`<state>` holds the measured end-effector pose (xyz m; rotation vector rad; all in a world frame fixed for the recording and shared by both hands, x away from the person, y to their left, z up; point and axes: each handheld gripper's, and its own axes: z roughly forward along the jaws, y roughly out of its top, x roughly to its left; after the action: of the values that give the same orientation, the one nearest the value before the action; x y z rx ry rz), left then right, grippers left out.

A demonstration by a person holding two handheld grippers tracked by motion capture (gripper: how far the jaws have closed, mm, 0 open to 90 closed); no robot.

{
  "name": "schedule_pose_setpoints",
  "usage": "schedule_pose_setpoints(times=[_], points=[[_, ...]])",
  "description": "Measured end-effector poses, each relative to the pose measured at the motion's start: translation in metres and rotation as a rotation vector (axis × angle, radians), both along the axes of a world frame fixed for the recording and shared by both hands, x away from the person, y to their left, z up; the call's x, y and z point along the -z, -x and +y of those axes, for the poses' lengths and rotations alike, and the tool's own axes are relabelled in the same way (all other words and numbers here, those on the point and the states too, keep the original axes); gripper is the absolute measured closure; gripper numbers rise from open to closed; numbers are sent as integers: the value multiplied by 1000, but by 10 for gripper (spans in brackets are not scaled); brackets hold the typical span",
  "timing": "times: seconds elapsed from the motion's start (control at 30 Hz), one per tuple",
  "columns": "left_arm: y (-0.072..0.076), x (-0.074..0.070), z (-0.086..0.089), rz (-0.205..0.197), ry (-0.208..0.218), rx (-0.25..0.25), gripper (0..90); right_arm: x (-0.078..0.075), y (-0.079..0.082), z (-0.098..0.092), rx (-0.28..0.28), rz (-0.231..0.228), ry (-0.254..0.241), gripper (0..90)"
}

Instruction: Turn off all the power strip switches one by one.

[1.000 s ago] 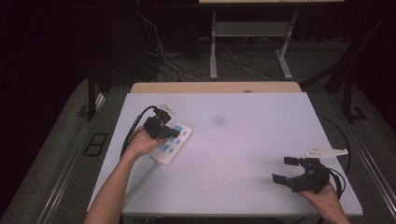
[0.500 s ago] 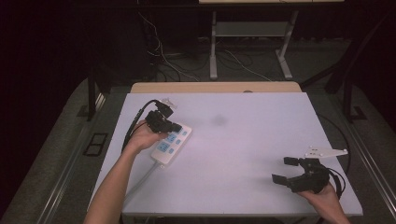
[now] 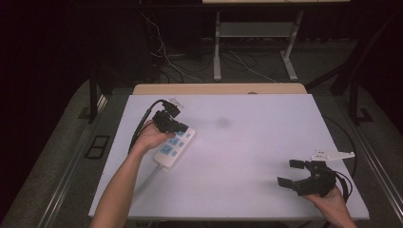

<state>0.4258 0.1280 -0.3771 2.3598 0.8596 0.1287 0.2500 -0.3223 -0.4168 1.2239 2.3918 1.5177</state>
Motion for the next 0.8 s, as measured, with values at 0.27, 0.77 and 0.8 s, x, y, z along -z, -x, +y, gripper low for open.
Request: schedule_pose_setpoints(times=[0.27,0.77,0.8], points=[[-3,7,-6,5,-19,7,895,-1,0,0,-3,-2,4,3],[-9,20,-10,19,-42,0,895,-1,0,1,-5,-4,9,3],[-10,20,-10,20,-43,0,895,-1,0,0,-4,-3,9,3]])
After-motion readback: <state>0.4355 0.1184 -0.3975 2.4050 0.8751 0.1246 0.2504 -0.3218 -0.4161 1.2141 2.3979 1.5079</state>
